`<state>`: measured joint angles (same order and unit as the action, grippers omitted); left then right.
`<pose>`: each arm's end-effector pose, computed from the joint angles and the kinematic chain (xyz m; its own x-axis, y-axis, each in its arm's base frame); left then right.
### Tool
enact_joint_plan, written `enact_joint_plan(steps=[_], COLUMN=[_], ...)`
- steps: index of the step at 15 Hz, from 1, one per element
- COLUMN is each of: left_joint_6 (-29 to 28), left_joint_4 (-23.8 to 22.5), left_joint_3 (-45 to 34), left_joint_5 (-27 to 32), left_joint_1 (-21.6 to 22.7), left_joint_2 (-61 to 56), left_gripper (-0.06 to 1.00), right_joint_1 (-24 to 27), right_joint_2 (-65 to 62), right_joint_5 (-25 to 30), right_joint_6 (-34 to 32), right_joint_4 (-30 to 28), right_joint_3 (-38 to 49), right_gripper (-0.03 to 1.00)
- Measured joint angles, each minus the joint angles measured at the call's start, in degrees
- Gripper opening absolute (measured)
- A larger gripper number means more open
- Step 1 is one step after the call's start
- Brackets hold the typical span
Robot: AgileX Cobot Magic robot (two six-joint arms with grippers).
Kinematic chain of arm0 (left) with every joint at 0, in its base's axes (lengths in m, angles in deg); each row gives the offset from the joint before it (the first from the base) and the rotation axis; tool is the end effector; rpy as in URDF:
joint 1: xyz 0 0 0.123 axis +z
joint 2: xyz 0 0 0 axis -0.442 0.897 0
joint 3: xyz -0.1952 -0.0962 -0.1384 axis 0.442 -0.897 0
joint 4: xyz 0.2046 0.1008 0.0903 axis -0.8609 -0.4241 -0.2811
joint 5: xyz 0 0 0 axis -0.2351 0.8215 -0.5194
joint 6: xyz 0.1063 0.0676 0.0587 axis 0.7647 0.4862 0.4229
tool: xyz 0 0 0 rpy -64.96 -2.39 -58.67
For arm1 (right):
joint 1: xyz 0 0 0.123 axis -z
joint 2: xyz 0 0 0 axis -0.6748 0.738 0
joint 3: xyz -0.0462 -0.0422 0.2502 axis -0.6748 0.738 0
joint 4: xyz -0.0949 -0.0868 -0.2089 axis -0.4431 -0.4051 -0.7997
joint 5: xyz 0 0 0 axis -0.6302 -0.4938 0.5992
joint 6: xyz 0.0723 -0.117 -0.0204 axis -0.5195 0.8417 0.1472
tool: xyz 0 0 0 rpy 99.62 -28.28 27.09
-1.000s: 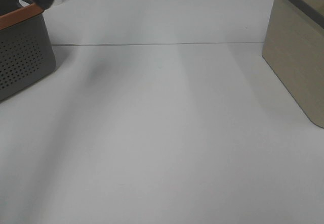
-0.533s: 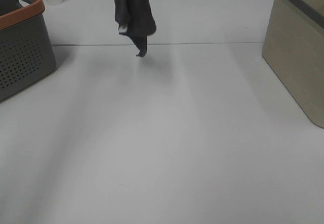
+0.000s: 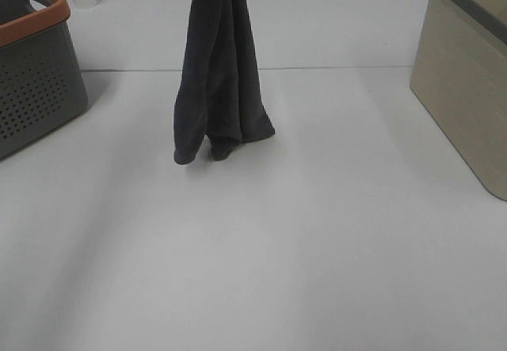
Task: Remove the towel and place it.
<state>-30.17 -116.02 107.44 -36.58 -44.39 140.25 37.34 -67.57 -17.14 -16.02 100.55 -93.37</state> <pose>0.3616 -0.2249 0.3055 -0.2719 -0.0075 -0.9623 0.8670 0.4320 -0.2483 0.0551 0.0341 0.2589 -0.4143 -0.0519 -0.9087 -0.2825 0.9564 0.0742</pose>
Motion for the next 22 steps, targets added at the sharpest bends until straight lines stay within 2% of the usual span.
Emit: enact_joint_plan(steps=[3, 6, 8, 10, 12, 13, 14, 15, 16, 17, 18, 20, 22], left_joint_6=[0.57, 0.74, 0.74, 0.74, 0.74, 0.74, 0.74, 0.74, 0.74, 0.74, 0.74, 0.74, 0.74], left_joint_4=[-3.5, -4.35, -4.35, -4.35, -4.35, -4.35, -4.35, -4.35, -4.35, -4.35, -4.35, -4.35, -4.35], left_joint_3=[0.0, 0.0, 0.0, 0.0, 0.0, 0.0, 0.0, 0.0, 0.0, 0.0, 0.0, 0.0, 0.0], left_joint_5=[-4.13, -4.3, -4.3, -4.01, -3.72, -3.72, -3.67, -3.67, -3.67, -3.67, -3.38, -2.18, -0.97], left_joint_1=[0.0, 0.0, 0.0, 0.0, 0.0, 0.0, 0.0, 0.0, 0.0, 0.0, 0.0, 0.0, 0.0], left_joint_2=[0.0, 0.0, 0.0, 0.0, 0.0, 0.0, 0.0, 0.0, 0.0, 0.0, 0.0, 0.0, 0.0], left_gripper=[0.0, 0.0, 0.0, 0.0, 0.0, 0.0, 0.0, 0.0, 0.0, 0.0, 0.0, 0.0, 0.0], right_joint_1=[0.0, 0.0, 0.0, 0.0, 0.0, 0.0, -0.11, -1.55, -6.47, -8.37, -13.06, -20.17, -24.24], right_joint_2=[1.83, 11.4, 21.2, 31.28, 42.23, 50.76, 55.86, 60.73, 68.81, 70.93, 76.2, 85.14, 92.3], right_joint_5=[-0.57, -13.12, -20.8, -25.9, -28.71, -28.99, -28.93, -29.74, -33.58, -35.07, -39.08, -46.52, -48.93], right_joint_6=[3.78, 12.15, 24.41, 39.76, 59.82, 74.14, 82.51, 90.07, 101.7, 103.99, 106.86, 105.6, 102.9], right_joint_4=[3.04, 9.74, 17.3, 28.76, 45.26, 59.36, 67.32, 74.48, 82.79, 83.54, 84.4, 84.86, 85.2], right_joint_3=[-0.23, -0.46, -0.46, -0.46, -0.46, -0.46, -0.46, -0.46, -0.52, -0.69, -1.6, -4.87, -9.63], right_gripper=[0.71, 0.69, 0.69, 0.67, 0.67, 0.67, 0.67, 0.67, 0.67, 0.67, 0.67, 0.67, 0.67])
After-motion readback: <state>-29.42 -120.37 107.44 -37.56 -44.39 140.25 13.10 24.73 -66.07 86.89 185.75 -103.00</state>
